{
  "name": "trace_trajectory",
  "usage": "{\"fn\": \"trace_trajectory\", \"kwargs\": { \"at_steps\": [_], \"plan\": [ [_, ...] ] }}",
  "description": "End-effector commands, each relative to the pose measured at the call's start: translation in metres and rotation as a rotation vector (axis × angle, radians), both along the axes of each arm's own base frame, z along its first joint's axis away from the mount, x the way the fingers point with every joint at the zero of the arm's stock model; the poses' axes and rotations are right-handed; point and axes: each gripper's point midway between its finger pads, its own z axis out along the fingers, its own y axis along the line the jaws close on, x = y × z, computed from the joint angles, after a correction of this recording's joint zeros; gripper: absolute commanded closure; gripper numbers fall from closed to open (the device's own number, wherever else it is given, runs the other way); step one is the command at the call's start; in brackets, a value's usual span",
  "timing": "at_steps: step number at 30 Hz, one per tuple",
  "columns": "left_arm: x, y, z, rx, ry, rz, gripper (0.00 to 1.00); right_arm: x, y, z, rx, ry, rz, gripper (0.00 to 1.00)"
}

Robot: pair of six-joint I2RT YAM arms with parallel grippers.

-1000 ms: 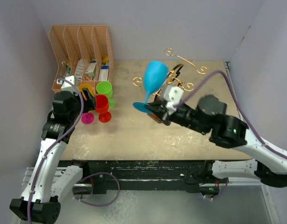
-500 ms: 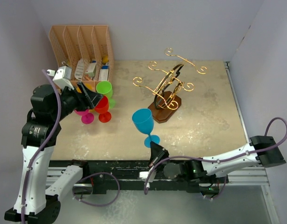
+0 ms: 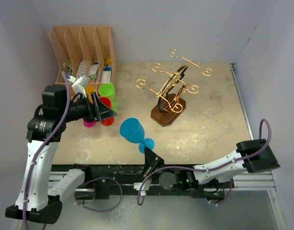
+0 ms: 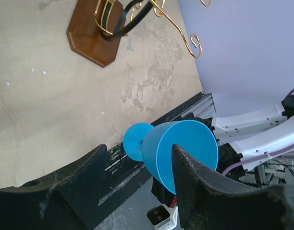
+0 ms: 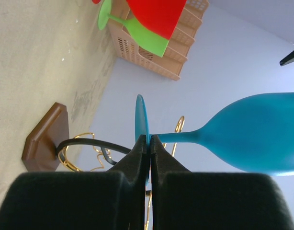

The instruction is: Take the wine glass off the wine glass rack

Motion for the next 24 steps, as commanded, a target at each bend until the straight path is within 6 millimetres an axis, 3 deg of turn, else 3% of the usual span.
{"fn": "trace_trajectory", "kwargs": {
  "at_steps": [1,20,22,24],
  "plan": [
    [-0.020,-0.010,0.007,-0.067,0.001,-0.077,0.41,-0.003,0.014,0.032,0.118,0.001,-0.015,1.00],
    [-0.040,-0.010,-0.028,-0.027,0.042,-0.120,0.45,-0.007,0.055,0.029,0.128,0.009,-0.042,1.00],
    [-0.040,-0.009,-0.033,-0.012,0.048,-0.118,0.49,-0.005,0.056,0.030,0.133,0.009,-0.050,1.00],
    [-0.041,-0.009,-0.036,-0.006,0.052,-0.122,0.62,-0.004,0.056,0.032,0.138,0.009,-0.051,1.00]
  ]
}}
